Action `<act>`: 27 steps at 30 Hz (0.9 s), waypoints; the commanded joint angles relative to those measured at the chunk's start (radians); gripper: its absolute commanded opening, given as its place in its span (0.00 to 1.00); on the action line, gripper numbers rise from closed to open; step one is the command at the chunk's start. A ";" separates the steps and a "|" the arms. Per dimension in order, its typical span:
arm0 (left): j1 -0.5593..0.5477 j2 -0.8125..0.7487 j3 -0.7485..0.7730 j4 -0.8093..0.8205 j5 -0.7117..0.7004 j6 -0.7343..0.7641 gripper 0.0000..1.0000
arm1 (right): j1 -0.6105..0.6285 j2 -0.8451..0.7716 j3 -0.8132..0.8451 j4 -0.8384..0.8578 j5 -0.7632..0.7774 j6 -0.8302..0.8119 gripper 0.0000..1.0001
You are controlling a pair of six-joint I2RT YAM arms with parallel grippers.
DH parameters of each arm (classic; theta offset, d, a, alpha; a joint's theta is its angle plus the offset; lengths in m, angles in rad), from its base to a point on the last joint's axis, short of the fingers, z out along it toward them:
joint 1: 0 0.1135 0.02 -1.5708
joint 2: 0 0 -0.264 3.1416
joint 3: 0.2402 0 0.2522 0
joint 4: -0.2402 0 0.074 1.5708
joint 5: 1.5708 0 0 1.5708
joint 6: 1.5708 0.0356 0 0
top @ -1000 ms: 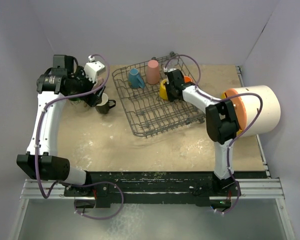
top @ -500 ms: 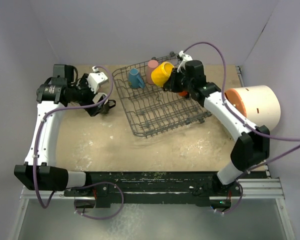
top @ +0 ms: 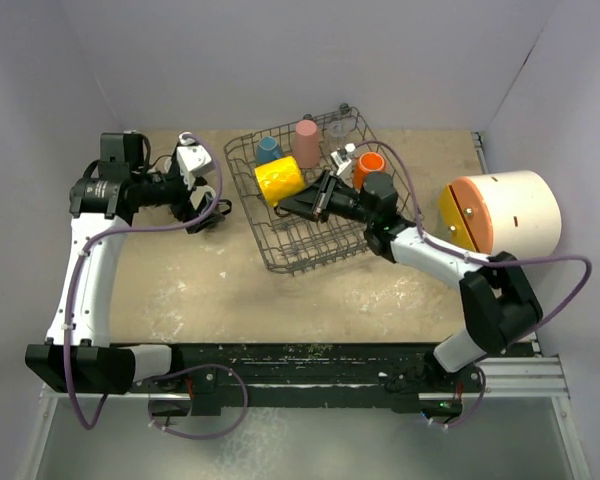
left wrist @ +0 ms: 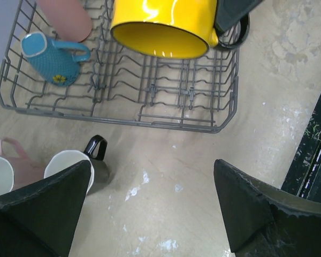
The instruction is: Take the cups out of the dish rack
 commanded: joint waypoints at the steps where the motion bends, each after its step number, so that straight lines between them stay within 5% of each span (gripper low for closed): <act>1: -0.001 -0.059 -0.036 0.116 0.116 -0.018 0.98 | 0.062 0.059 -0.056 0.693 -0.076 0.415 0.00; 6: -0.001 -0.115 -0.083 0.225 0.133 -0.070 0.95 | 0.131 0.188 -0.071 1.013 -0.036 0.624 0.00; 17: -0.001 -0.166 -0.147 0.350 0.176 -0.158 0.81 | 0.246 0.225 -0.017 1.078 0.028 0.674 0.00; 27: -0.001 -0.187 -0.151 0.398 0.232 -0.219 0.44 | 0.318 0.262 0.019 1.168 0.096 0.734 0.00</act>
